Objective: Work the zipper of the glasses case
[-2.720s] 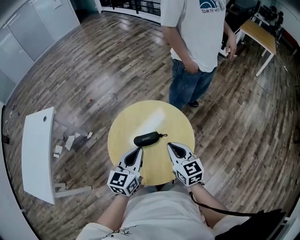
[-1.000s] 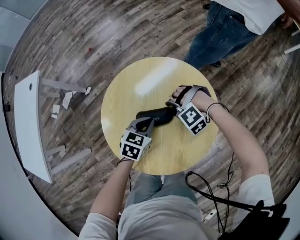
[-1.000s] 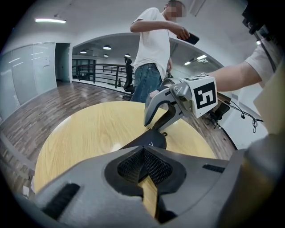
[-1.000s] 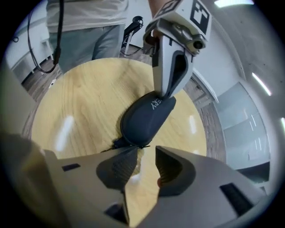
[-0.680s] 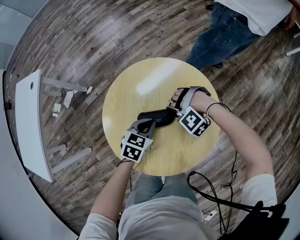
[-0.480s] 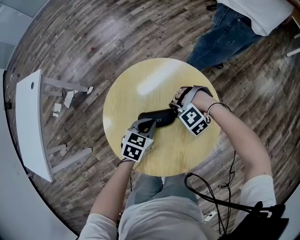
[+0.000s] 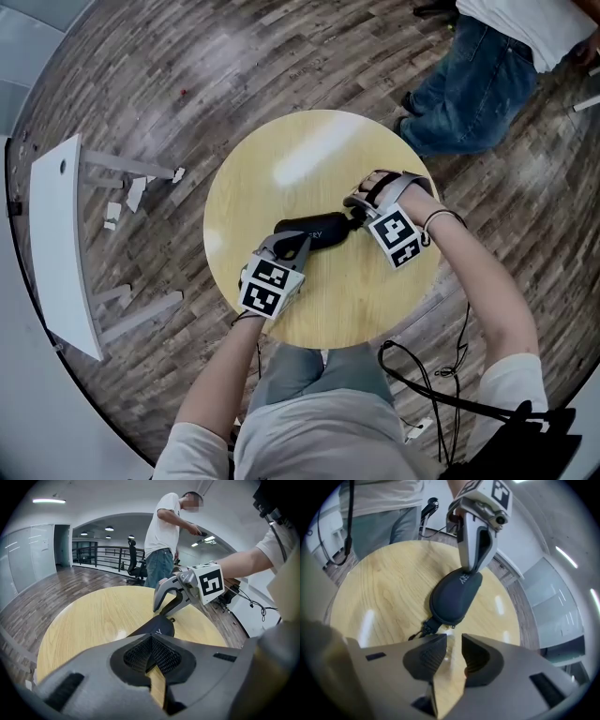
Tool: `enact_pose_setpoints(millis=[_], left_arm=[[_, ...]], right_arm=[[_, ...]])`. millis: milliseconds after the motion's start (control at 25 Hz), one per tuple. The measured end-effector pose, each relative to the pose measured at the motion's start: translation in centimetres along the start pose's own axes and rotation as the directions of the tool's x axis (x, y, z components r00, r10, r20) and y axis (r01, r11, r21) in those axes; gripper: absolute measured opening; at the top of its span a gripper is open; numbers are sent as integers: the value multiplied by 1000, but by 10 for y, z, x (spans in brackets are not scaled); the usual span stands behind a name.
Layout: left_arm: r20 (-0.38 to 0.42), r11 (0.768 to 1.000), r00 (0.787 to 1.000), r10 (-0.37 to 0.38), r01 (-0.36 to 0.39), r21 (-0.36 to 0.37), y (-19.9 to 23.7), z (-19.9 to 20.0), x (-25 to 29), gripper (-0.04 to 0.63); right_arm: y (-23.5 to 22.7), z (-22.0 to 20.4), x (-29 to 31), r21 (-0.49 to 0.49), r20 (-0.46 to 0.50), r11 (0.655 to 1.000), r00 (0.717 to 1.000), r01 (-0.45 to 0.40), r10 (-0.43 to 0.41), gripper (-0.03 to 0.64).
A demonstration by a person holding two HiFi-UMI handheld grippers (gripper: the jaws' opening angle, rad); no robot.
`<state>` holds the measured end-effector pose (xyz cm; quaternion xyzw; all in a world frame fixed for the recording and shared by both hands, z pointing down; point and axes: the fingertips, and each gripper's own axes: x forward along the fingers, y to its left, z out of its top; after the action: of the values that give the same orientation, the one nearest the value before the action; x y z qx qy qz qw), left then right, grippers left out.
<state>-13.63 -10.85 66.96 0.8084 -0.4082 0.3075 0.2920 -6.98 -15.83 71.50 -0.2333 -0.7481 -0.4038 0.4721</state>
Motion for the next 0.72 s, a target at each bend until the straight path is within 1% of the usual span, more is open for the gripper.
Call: enact_pose_setpoints(millis=[40,160,200,320,360,400,520,640,720], left_arm=[[-1,1000,1000,-2,2,-1,0,-1,0,6],[-5,1000,1000,-2,2,1,-2,-2,1,6],[-6,1000,1000,-2,2,3,-2,-2,1,6],[-4,1000,1000,-12,12,-4,-2,-2,2,6],[-4,1000,1000,-14,14,-6,-3,-2,2,6],[-1,1000,1000,-13,13,-6,-3,-2,2,6],[2,1000,1000,-4,4,-1,0,-4,3,6],[0,1000,1000,-7,7,-6,4,-5,5,6],[4,1000,1000,-10,10,-22,3,-6,4,6]], right_arm=[[2,2,3,-15,4,999,999,-35,35,81],[8,13,7,48,66,984,984,-171,168,95],[8,15,8,58,74,978,978,-201,197,108],[7,17,9,105,95,954,958,-281,272,103],[5,17,9,139,111,945,953,-297,283,77],[2,17,8,176,126,936,950,-304,285,8],[-1,17,9,266,139,914,950,-307,279,2],[1,15,9,309,117,906,957,-290,266,0],[9,17,8,328,102,899,957,-288,270,-2]])
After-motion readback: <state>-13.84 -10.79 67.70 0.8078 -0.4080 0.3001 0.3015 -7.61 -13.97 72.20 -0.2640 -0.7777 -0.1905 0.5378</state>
